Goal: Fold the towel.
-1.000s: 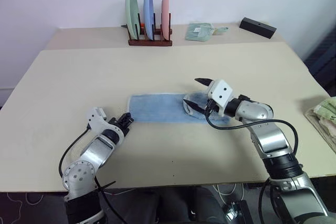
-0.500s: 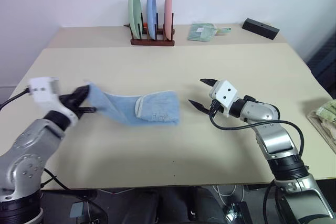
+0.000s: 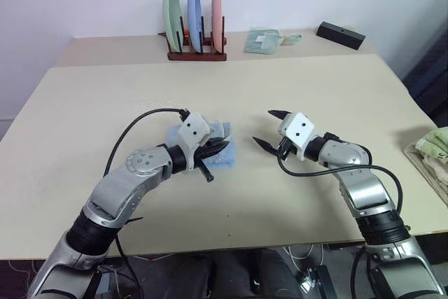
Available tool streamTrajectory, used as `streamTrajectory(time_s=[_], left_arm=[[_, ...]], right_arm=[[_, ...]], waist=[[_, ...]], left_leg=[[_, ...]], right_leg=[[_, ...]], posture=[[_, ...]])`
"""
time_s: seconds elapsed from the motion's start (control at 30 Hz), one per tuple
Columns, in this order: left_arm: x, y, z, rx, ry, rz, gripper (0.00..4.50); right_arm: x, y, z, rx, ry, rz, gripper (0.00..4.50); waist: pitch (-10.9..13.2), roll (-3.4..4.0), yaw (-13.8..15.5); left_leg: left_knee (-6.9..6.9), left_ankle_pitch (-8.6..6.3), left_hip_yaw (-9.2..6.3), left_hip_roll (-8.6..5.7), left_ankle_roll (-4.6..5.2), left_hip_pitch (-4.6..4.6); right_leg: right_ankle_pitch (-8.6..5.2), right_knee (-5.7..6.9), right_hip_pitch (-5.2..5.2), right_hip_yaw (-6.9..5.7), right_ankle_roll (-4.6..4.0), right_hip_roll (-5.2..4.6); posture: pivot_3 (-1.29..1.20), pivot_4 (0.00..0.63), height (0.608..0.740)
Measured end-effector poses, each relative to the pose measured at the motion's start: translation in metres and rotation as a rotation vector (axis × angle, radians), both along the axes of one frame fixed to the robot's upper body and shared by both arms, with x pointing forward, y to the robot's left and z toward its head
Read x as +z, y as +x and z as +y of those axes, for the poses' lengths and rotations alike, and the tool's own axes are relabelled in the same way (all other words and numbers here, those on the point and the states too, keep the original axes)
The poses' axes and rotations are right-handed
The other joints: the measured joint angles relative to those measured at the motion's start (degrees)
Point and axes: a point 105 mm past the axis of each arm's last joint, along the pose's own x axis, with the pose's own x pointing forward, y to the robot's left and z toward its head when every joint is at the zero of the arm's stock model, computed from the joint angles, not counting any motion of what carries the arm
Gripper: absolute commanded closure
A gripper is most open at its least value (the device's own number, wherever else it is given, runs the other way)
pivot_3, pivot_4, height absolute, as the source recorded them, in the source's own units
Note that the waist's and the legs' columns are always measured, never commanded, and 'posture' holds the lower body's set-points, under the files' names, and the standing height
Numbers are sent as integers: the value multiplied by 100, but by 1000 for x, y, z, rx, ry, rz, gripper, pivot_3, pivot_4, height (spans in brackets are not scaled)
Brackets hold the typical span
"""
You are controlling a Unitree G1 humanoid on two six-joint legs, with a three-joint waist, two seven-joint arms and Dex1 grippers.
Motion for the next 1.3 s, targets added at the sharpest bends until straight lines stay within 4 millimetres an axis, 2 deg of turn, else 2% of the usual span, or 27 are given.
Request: streamTrajectory(time_s=[0.13,0.17,0.23,0.47,0.53,0.63,0.67,0.77,0.83,0.87,0.93,0.97,1.07,1.17,1.3], left_arm=[[0,-2,-8,-43,-27,15,4409],[0,-3,-8,-48,-26,20,4169],[-2,-4,-10,-59,-33,39,3496],[2,-10,-6,-66,-84,71,62],[10,-16,0,-63,-121,69,62],[26,-17,24,-7,-139,39,0],[29,-18,35,15,-132,25,0],[38,-20,58,80,-147,-6,828],[44,-13,72,153,-177,-30,1753],[43,-6,84,225,-159,-46,1806],[33,10,102,352,-139,-38,1806],[29,15,105,385,-151,-27,1806],[14,20,98,396,-200,19,1806],[-7,22,94,386,-146,43,1806],[-38,18,83,348,-128,113,1806]], right_arm=[[2,0,0,-10,1,-7,360],[2,0,0,-13,1,-6,360],[2,0,0,-16,2,-4,360],[2,0,0,-16,-1,-6,360],[3,1,0,-12,-2,-7,360],[4,1,1,-1,3,8,1148],[3,1,0,3,7,22,1639],[3,0,-1,14,32,63,3222],[7,2,5,26,80,90,4214],[14,3,14,39,134,104,4468],[29,5,36,80,240,131,4468],[34,5,47,101,272,141,4468],[36,4,77,156,295,185,4468],[16,2,100,198,282,267,4468],[-26,2,110,179,197,371,4468]], waist=[[0,0,0],[0,0,0],[0,0,0],[0,0,-8],[0,0,-11],[0,-1,-12],[1,0,-18],[1,0,7],[2,-2,11],[2,-2,3],[1,0,-29],[1,0,-28],[1,-2,4],[1,-2,-2],[1,-2,-13]], left_leg=[[1,0,0,0,0,0],[1,0,0,0,0,0],[1,0,0,0,0,0],[1,0,0,0,0,0],[1,0,0,0,0,0],[1,0,0,2,0,2],[0,0,1,2,0,2],[2,0,-1,1,0,1],[6,0,-1,1,0,2],[5,0,-1,2,-1,5],[1,3,0,5,-6,8],[1,3,-1,7,-6,4],[1,0,-6,4,-1,-5],[1,-1,-4,-1,1,-5],[2,-1,-3,-1,0,-3]], right_leg=[[0,0,0,0,0,0],[0,0,0,0,0,0],[0,0,0,0,0,0],[0,0,-1,0,0,0],[0,1,-1,0,0,0],[0,3,-1,0,0,1],[0,2,-1,0,0,1],[0,0,3,-1,0,0],[0,1,5,-2,0,0],[1,2,6,-1,-2,1],[3,5,2,0,-5,5],[3,4,0,-1,-5,6],[4,0,-4,-6,-5,3],[4,-2,-4,-6,-5,0],[4,2,-5,-5,-5,0]], posture=[[0,150,737],[0,150,737],[0,150,737],[0,150,737],[0,150,737],[0,150,737],[0,150,737],[0,150,737],[0,150,737],[0,150,737],[0,150,737],[0,150,737],[0,150,737],[0,150,737],[0,150,737]])
